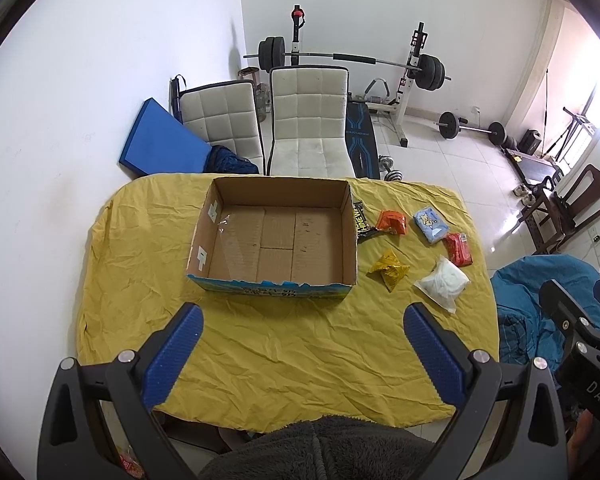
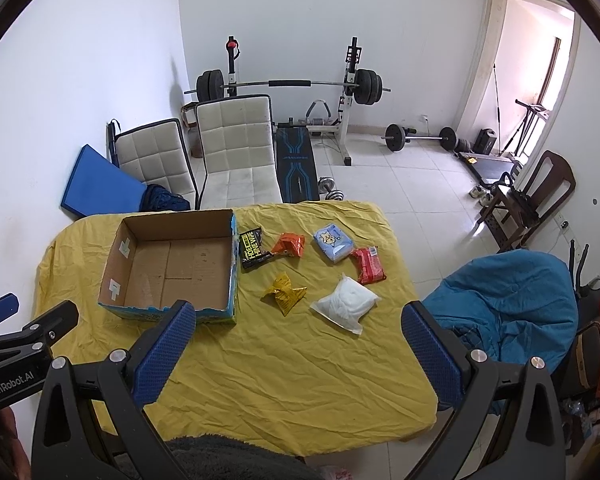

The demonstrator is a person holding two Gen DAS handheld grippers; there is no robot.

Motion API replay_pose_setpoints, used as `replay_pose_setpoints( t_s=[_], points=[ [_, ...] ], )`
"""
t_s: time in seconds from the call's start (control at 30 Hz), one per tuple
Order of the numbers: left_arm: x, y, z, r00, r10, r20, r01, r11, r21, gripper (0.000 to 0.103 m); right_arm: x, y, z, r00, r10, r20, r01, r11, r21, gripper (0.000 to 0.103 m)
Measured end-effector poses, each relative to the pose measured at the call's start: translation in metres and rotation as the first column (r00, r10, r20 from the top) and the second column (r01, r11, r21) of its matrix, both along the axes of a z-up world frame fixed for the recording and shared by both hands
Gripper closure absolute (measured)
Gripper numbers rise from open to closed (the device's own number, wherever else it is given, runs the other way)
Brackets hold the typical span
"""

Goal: Organize soft objects

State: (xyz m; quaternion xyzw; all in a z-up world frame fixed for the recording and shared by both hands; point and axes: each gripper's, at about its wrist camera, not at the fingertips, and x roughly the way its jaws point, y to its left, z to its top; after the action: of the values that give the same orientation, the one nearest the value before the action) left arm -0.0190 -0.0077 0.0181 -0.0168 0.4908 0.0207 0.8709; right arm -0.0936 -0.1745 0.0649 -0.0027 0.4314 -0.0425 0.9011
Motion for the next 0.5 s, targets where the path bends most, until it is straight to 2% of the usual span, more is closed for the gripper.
replay_pose_setpoints(
  t_s=[0.5],
  points=[
    [-0.0096,-0.0003,0.0059,1.0,0.007,0.011,-0.007,1.0,-0.002,0.0,-0.0029,0.0059,0.0083,1.0,0.006,0.01,-0.006,1.0,0.007,0.0]
  ],
)
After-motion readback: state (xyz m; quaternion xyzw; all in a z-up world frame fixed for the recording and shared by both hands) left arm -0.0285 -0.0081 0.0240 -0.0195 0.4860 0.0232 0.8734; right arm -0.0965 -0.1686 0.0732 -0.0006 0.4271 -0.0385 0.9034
